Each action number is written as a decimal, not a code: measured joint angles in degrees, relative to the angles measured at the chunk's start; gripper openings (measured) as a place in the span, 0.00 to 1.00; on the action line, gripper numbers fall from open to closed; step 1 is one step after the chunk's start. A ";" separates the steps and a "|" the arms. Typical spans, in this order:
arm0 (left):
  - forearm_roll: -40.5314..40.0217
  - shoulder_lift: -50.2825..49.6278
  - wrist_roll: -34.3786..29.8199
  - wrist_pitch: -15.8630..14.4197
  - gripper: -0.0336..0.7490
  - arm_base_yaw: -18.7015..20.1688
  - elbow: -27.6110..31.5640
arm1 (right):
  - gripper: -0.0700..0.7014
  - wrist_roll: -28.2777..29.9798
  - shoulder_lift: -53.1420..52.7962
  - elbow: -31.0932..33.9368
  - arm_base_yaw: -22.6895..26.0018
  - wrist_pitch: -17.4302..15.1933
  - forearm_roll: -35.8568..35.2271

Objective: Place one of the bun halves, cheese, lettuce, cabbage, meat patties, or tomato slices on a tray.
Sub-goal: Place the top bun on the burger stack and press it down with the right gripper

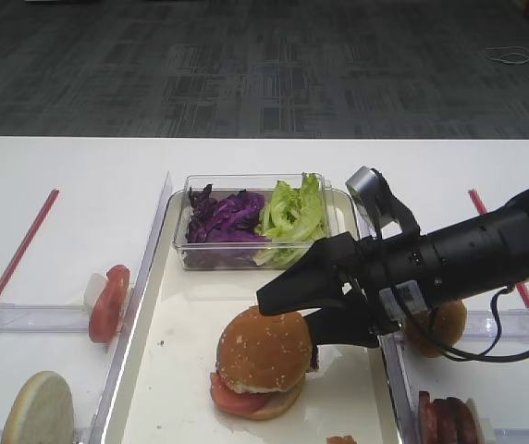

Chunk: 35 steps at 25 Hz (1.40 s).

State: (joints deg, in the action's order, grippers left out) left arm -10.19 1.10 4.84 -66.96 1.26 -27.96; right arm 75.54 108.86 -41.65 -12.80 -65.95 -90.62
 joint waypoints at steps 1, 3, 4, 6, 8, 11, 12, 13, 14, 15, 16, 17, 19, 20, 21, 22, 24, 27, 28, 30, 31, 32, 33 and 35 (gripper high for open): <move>0.00 0.00 0.00 0.00 0.54 0.00 0.00 | 0.87 0.00 0.00 0.00 0.00 0.00 0.00; 0.00 0.00 0.00 0.00 0.54 0.00 0.00 | 0.87 -0.04 0.00 0.00 0.00 0.00 0.00; 0.00 0.00 0.00 0.00 0.54 0.00 0.00 | 0.87 -0.04 -0.03 0.00 0.00 0.00 0.00; 0.00 0.00 0.00 0.00 0.54 0.00 0.00 | 0.87 -0.04 -0.03 0.00 0.00 0.00 0.09; 0.00 0.00 0.00 0.00 0.54 0.00 0.00 | 0.87 -0.13 -0.13 0.00 0.00 0.00 0.12; 0.00 0.00 0.00 0.00 0.54 0.00 0.00 | 0.87 -0.27 -0.15 0.00 0.00 0.00 0.54; 0.00 0.00 0.00 0.00 0.54 0.00 0.00 | 0.87 -0.40 -0.15 0.00 0.00 0.26 0.65; 0.00 0.00 0.00 0.00 0.54 0.00 0.00 | 0.87 -0.51 -0.15 0.00 0.00 0.53 0.79; 0.00 0.00 0.00 0.00 0.54 0.00 0.00 | 0.87 -0.51 -0.15 0.00 0.00 0.96 0.89; 0.00 0.00 0.00 0.00 0.54 0.00 0.00 | 0.87 -0.59 -0.15 0.00 0.00 1.40 1.00; 0.00 0.00 0.00 0.00 0.54 0.00 0.00 | 0.87 -0.59 -0.15 0.00 0.00 1.68 1.00; 0.00 0.00 0.00 0.00 0.54 0.00 0.00 | 0.87 -0.74 -0.15 0.00 0.00 2.04 1.00; 0.00 0.00 0.00 0.00 0.54 0.00 0.00 | 0.87 -0.73 -0.15 0.00 0.00 2.81 1.00; 0.00 0.00 0.00 0.00 0.54 0.00 0.00 | 0.87 -0.73 -0.15 0.00 0.00 3.11 1.00; 0.00 0.00 0.00 0.00 0.54 0.00 0.00 | 0.87 -0.73 -0.15 0.00 0.00 3.22 1.00; 0.00 0.00 0.00 0.00 0.54 0.00 0.00 | 0.87 -0.73 -0.15 0.00 0.00 3.22 1.00; 0.00 0.00 0.00 0.00 0.54 0.00 0.00 | 0.87 -0.73 -0.15 0.00 0.00 3.32 1.00; 0.00 0.00 0.00 0.00 0.54 0.00 0.00 | 0.87 -0.73 -0.15 0.00 0.00 3.68 1.00; 0.00 0.00 0.00 0.00 0.54 0.00 0.00 | 0.87 -0.76 -0.25 0.00 0.00 3.83 1.00; 0.00 0.00 0.00 0.00 0.54 0.00 0.00 | 0.87 -0.85 -0.25 0.00 0.00 4.13 1.00; 0.00 0.00 0.00 0.00 0.54 0.00 0.00 | 0.87 -0.85 -0.25 0.00 0.00 4.35 1.00; 0.00 0.00 0.00 0.00 0.54 0.00 0.00 | 0.87 -0.85 -0.25 0.00 0.00 4.65 1.00; 0.00 0.00 0.00 0.00 0.54 0.00 0.00 | 0.87 -0.85 -0.25 0.00 0.00 5.21 1.00; 0.00 0.00 0.00 0.00 0.54 0.00 0.00 | 0.87 -0.85 -0.25 0.00 0.00 6.39 1.00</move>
State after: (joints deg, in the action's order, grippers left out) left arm -10.19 1.10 4.84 -66.96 1.26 -27.96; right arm 74.69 108.61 -41.65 -12.80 -59.56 -89.61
